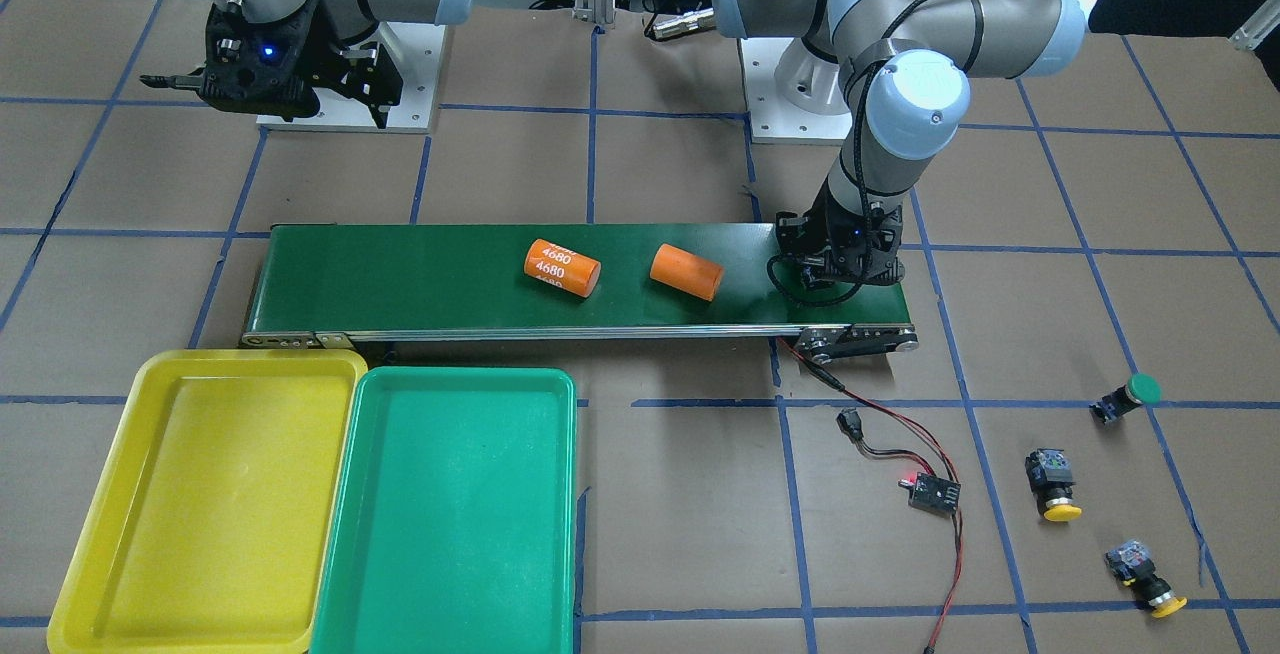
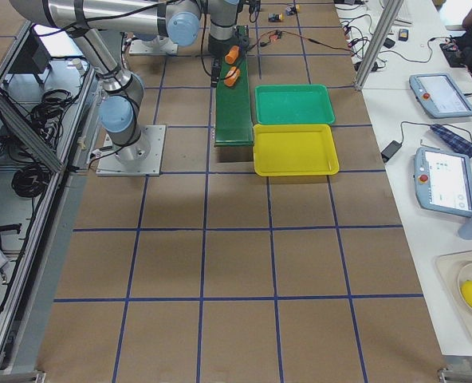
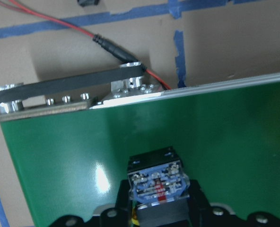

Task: Sort buttons by color to trays
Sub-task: 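Open the left gripper and move it back toward the buttons, then grasp the yellow-capped button with the left gripper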

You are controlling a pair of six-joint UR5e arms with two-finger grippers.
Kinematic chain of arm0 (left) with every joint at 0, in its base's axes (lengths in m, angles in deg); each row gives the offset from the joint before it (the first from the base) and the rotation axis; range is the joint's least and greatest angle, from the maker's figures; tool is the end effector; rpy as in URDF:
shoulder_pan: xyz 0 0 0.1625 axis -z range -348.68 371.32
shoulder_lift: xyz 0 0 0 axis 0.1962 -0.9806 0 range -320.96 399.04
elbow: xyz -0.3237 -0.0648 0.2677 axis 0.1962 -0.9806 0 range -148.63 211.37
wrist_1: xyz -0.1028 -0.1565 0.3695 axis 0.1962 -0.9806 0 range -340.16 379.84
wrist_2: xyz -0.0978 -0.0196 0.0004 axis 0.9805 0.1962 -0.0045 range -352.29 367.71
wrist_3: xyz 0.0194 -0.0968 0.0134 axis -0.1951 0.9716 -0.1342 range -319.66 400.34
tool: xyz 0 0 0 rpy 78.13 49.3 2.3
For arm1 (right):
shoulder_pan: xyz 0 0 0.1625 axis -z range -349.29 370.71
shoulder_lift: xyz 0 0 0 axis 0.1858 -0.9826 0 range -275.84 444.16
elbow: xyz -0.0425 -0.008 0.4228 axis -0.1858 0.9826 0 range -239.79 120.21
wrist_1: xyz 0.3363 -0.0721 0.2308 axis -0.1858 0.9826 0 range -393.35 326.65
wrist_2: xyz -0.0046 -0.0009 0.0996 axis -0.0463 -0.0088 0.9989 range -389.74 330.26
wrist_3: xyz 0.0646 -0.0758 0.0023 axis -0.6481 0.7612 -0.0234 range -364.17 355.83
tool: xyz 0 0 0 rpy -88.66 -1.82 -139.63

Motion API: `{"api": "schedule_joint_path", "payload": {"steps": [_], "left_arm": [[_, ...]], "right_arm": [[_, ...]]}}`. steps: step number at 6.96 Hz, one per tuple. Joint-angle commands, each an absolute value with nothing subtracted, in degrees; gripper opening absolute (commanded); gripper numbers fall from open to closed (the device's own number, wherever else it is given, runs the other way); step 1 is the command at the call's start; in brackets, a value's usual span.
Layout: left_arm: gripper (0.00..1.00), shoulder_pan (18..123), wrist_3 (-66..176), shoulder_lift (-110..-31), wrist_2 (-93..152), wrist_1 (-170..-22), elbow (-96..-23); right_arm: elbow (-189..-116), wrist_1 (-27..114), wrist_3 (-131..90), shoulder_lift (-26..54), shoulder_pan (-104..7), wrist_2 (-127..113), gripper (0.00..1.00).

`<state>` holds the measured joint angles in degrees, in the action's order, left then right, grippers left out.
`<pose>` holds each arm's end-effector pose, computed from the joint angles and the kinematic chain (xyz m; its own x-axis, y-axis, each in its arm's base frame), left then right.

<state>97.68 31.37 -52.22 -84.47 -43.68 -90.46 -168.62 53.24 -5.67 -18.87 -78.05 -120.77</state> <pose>-0.1023 -0.4329 0.2630 -0.9951 0.0965 -0.0193 0.0935 0.9884 0.1198 0.1234 -0.3795 0.4226 -0.9988 0.0446 0.0221 0.0476 0.9860 0.1595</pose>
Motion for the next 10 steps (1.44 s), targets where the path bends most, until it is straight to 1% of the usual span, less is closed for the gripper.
{"api": "schedule_joint_path", "payload": {"steps": [1, 2, 3, 4, 5, 6, 7, 8, 10], "left_arm": [[1.00, 96.4, 30.9, -51.3, -84.6, -44.7, -86.0], [1.00, 93.4, 27.9, -52.7, -84.6, -49.6, -80.3], [1.00, 86.4, 18.5, -55.0, -84.1, -50.4, -76.9], [1.00, 78.1, 14.9, -59.1, -84.3, -49.2, -74.2], [1.00, 73.7, 8.2, -64.9, -84.3, -46.8, -68.0], [1.00, 73.0, 4.0, -71.1, -84.5, -46.8, -60.2], [1.00, 73.0, 3.5, -76.7, -84.1, -46.6, -56.6], [1.00, 73.1, 4.5, -81.2, -82.0, -45.9, -55.5], [1.00, 73.7, 4.5, -86.1, -81.1, -39.1, -56.9]], "right_arm": [[-169.3, 54.4, -5.8, -19.2, -78.1, -120.8, 1.00], [-169.5, 54.4, -5.7, -19.5, -78.1, -120.8, 1.00], [-169.7, 54.5, -5.8, -19.6, -78.1, -120.8, 1.00], [-169.7, 54.5, -5.7, -19.6, -78.1, -120.8, 1.00], [-169.7, 54.5, -5.8, -19.6, -78.1, -120.7, 1.00], [-169.7, 54.5, -5.8, -19.6, -78.1, -120.6, 1.00], [-169.7, 54.5, -5.8, -19.6, -78.1, -120.4, 1.00], [-169.7, 54.5, -5.8, -19.6, -78.1, -120.4, 1.00], [-169.7, 54.4, -5.8, -19.7, -78.1, -120.7, 1.00]]}}
